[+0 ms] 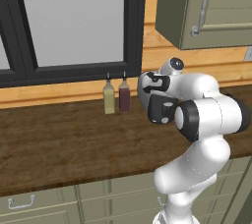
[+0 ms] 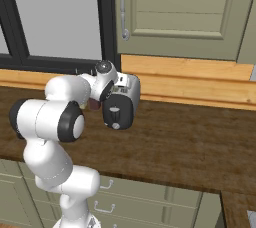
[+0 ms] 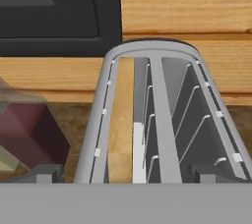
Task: Start the toaster. Once the lever pops up, take the bread to the plate on the dining counter.
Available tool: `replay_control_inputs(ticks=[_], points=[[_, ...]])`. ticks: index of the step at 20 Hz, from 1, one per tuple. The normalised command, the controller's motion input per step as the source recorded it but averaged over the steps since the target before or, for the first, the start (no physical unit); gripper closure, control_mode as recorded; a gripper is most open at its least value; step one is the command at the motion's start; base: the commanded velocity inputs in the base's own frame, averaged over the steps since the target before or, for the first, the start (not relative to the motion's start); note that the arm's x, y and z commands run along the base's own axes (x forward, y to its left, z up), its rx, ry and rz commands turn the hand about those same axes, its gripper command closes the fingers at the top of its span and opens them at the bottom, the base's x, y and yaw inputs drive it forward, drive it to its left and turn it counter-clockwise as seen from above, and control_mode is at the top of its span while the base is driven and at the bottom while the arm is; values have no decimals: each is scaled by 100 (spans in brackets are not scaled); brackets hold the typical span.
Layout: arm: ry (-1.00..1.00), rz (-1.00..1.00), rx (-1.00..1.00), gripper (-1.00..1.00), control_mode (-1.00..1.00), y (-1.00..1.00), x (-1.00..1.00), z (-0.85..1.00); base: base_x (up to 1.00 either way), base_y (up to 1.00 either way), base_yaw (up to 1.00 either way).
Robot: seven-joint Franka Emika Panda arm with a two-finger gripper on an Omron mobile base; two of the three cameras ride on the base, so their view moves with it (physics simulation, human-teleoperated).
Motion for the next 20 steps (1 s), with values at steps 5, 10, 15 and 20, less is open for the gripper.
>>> replay_control_inputs(ticks=[5, 10, 15, 20], points=[[0, 0, 0, -100, -100, 0, 1, 0, 0, 0, 0], [0, 0, 0, -100, -100, 1, 3, -3, 0, 0, 0], [0, 0, 0, -100, -100, 1, 4, 0, 0, 0, 0], [0, 0, 0, -100, -100, 0, 1, 0, 0, 0, 0]])
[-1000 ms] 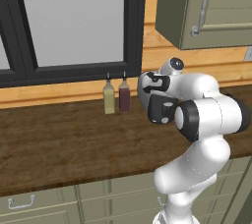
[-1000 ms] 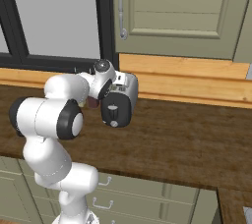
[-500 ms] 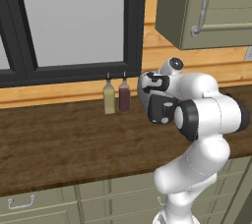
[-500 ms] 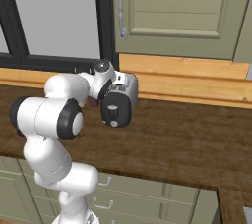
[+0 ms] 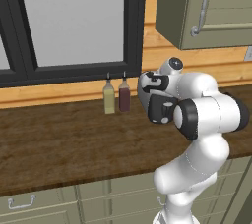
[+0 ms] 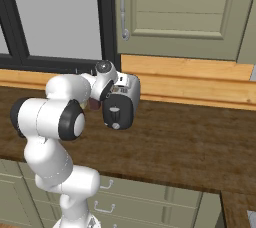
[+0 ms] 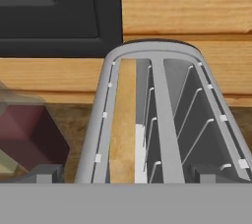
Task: Start the toaster. Once the lever pops up, take the bread to the plate on the dining counter.
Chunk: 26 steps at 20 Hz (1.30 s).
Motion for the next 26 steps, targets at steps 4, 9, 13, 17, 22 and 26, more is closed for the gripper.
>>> replay_control_inputs(ticks=[4, 9, 13, 17, 22, 26], points=[[0, 0, 0, 100, -100, 0, 0, 0, 0, 0, 0], [0, 0, 0, 100, -100, 0, 0, 0, 0, 0, 0], [0, 0, 0, 100, -100, 0, 0, 0, 0, 0, 0], [0, 0, 0, 100, -100, 0, 0, 0, 0, 0, 0], [0, 0, 0, 100, -100, 0, 0, 0, 0, 0, 0], [0, 0, 0, 100, -100, 0, 0, 0, 0, 0, 0]])
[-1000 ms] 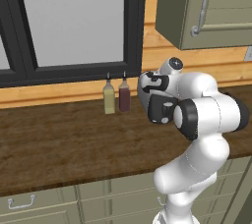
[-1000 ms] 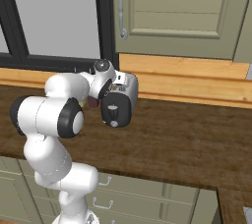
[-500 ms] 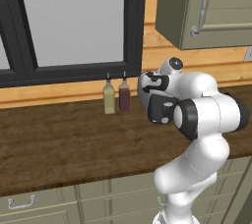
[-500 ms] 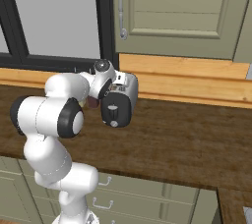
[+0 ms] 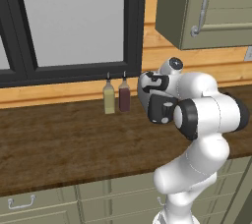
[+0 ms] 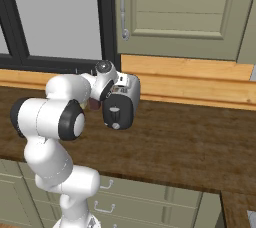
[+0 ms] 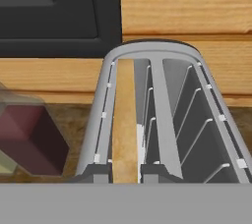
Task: Start the toaster. Once the lever pops up, take the bread to the plate on the dining counter.
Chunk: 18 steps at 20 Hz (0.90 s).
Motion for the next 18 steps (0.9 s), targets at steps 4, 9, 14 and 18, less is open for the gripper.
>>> replay_control_inputs(ticks=[4, 9, 14, 18], points=[[0, 0, 0, 100, -100, 0, 0, 0, 0, 0, 0], [-1, 0, 0, 100, -100, 0, 0, 0, 0, 0, 0], [-1, -1, 0, 100, -100, 0, -13, 28, 0, 0, 0], [0, -1, 0, 100, -100, 0, -42, 77, 0, 0, 0]])
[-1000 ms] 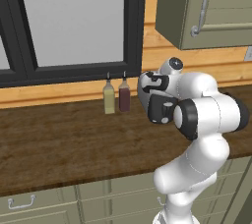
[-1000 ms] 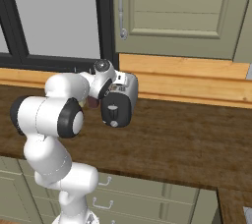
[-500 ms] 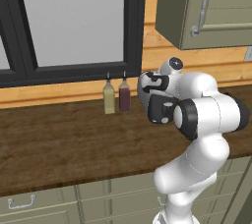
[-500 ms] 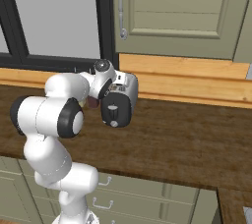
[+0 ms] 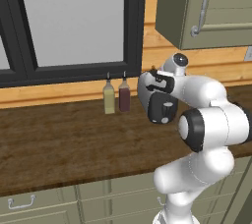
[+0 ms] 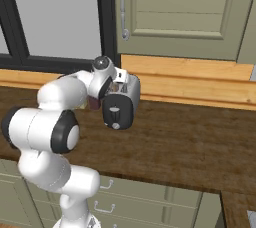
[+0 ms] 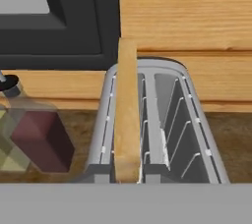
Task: Start the toaster. Once the lever pops up, take the bread to the plate on the dining counter.
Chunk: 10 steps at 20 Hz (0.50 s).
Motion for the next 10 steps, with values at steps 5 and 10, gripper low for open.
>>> replay_control_inputs(ticks=[5, 10], points=[[0, 0, -7, 100, -100, 25, -44, 84, 0, 0, 0], [0, 0, -8, 100, -100, 37, -44, 88, 0, 0, 0]])
